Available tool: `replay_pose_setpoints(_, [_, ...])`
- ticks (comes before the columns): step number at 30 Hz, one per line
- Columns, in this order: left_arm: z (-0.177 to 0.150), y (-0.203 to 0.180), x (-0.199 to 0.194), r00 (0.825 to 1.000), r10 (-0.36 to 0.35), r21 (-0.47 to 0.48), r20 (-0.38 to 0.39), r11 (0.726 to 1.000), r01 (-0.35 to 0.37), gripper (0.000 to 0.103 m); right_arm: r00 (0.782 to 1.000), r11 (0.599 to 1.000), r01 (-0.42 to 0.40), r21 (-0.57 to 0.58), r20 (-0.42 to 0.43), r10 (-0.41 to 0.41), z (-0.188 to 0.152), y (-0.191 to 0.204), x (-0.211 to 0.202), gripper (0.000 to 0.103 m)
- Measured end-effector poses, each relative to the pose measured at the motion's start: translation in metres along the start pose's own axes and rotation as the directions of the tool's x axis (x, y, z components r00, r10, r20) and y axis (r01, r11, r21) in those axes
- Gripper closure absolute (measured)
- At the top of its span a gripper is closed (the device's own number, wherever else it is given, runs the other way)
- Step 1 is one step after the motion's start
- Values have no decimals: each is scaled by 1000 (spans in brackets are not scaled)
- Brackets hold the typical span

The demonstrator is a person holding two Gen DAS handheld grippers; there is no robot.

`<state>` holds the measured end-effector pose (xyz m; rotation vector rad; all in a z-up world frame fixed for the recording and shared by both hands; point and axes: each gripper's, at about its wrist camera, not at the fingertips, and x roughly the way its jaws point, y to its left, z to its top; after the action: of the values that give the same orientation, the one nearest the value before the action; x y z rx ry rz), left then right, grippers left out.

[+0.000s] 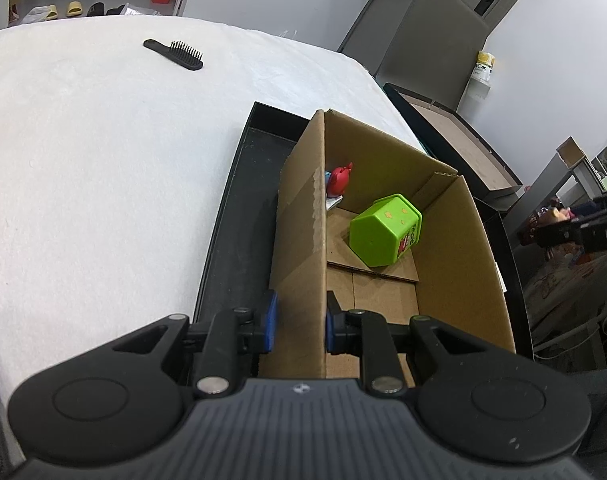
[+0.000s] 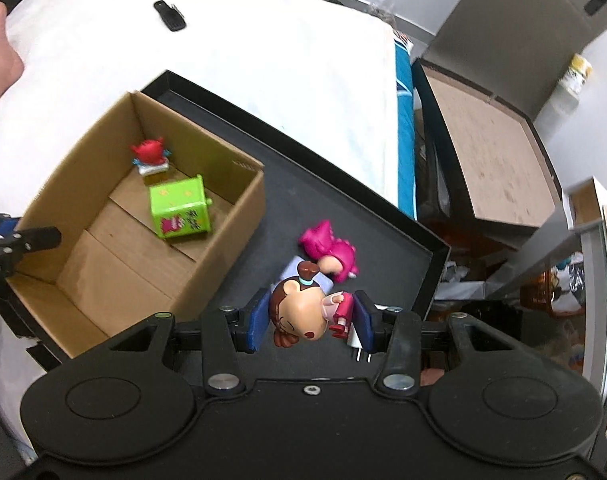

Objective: Organize rigid objects
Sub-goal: 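Carry the brown bear figure over the box with the right gripper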

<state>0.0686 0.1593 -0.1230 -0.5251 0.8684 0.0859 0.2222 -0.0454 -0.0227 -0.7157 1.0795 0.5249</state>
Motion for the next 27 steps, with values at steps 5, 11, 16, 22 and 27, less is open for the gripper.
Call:
replay_pose_setpoints(5, [1,1,0,1000,-3,-3,-2,1000,3,82,1000,999,-12,-34,11,13,11,14,-4,60])
replay_pose_setpoints(11, [0,2,0,1000,-7,-8,-3,1000,7,82,999,997,-37,-75,25,39,21,36,-11,60])
replay_pose_setpoints(16, [1,2,0,1000,-7,-7,-3,1000,7,82,997,991,-67,-119,38,72,30,57,-16,60])
replay_pose_setpoints(22, [1,2,0,1000,-8,-7,-3,1000,8,82,994,983,-93,-158,50,102,42,80,-18,60])
replay_pose_setpoints(27, [1,2,1,1000,-6,-2,-4,1000,6,82,989,975,-122,-187,57,135,50,97,-18,60])
